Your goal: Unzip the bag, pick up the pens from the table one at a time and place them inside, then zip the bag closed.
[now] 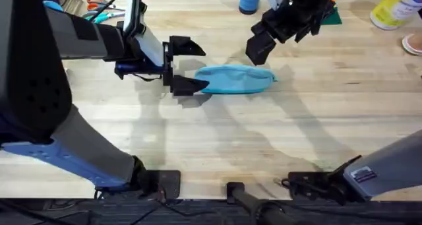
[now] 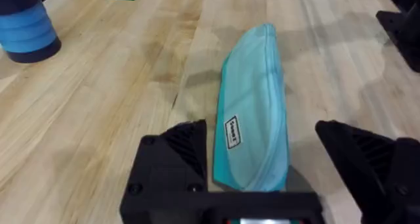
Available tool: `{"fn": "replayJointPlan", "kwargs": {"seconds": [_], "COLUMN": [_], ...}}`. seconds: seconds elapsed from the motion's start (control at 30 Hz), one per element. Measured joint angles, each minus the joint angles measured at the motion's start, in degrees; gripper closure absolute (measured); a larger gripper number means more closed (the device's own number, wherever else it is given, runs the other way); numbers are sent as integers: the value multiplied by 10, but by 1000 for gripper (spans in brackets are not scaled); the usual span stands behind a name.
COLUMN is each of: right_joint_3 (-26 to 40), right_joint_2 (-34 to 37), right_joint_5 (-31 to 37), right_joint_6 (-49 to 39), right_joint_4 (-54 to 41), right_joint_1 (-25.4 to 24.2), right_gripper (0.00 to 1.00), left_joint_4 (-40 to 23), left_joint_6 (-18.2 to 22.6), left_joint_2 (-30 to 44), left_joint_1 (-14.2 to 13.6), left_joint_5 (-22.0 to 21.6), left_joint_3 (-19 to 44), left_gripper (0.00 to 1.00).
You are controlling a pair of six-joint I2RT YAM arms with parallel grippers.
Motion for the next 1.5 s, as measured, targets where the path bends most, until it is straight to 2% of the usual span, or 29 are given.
{"fn": "replayJointPlan", "kwargs": {"seconds": [0.2,0.33,0.4,0.57,0.73,0.97,1.07,1.17,1.3,1.5], "right_joint_3": [0,0,0,0,-18,-131,-190,-247,-305,-348], "right_joint_2": [0,-8,-27,-107,-188,-275,-310,-346,-386,-434], "right_joint_5": [0,0,0,-2,-16,-49,-55,-60,-61,-62], "right_joint_6": [-8,-29,-36,-47,-47,-47,-47,-47,-47,-47], "right_joint_4": [-3,-4,-3,2,29,86,114,131,144,150], "right_joint_1": [0,0,-1,-12,-47,-104,-109,-109,-109,-109], "right_gripper": [5,5,5,5,4,5,5,5,5,5], "left_joint_4": [-43,-97,-114,-124,-125,-162,-203,-259,-334,-406], "left_joint_6": [0,-13,-35,-132,-252,-429,-484,-514,-532,-566], "left_joint_2": [0,-2,-11,-73,-150,-259,-307,-353,-410,-493], "left_joint_1": [1,4,4,4,4,4,5,5,5,5], "left_joint_5": [2,-28,-54,-127,-198,-304,-343,-367,-383,-395], "left_joint_3": [0,10,20,48,59,59,59,59,59,59], "left_gripper": [8,8,7,7,7,7,8,7,7,7]}}
